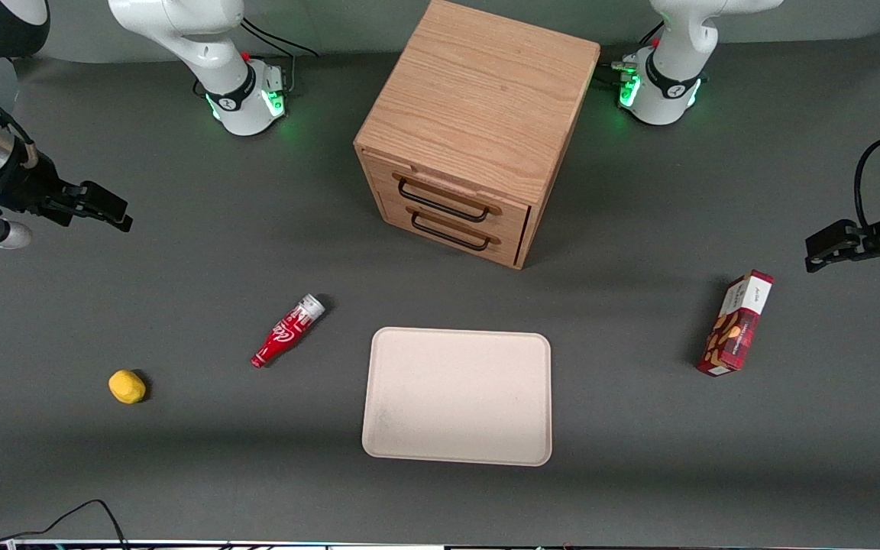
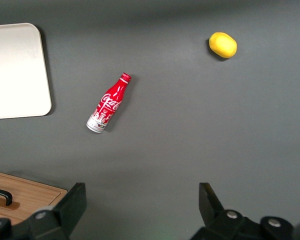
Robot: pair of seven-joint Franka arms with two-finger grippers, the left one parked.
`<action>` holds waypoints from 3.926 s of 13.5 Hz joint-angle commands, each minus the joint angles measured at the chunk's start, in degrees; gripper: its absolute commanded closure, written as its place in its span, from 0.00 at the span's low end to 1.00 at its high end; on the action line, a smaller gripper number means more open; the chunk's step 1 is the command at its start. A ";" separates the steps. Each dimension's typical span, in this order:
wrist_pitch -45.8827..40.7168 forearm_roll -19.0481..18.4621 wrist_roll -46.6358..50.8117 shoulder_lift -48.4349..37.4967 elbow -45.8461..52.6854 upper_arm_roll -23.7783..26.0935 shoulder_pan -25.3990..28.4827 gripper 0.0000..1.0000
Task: Open upper drawer
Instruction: 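Move the right gripper toward the upper drawer's black handle, then hook the right gripper onto the upper drawer's black handle, then pull the upper drawer outward by its handle with the right gripper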
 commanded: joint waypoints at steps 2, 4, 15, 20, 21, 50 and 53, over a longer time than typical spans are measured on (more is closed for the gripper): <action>-0.79 1.05 0.70 -0.03 0.14 -0.42 0.25 0.00; -0.09 1.31 0.61 0.93 0.75 0.28 0.69 0.00; 3.41 -2.11 -2.62 19.19 14.90 29.54 7.27 0.00; 9.23 -7.98 -12.03 26.15 15.61 33.23 11.59 0.00; 9.66 -9.05 -12.04 26.94 15.52 34.03 11.67 0.00; 24.25 -12.48 -26.54 37.50 16.40 21.83 14.40 0.00; 27.33 -12.48 -28.65 37.93 17.02 19.02 13.96 0.00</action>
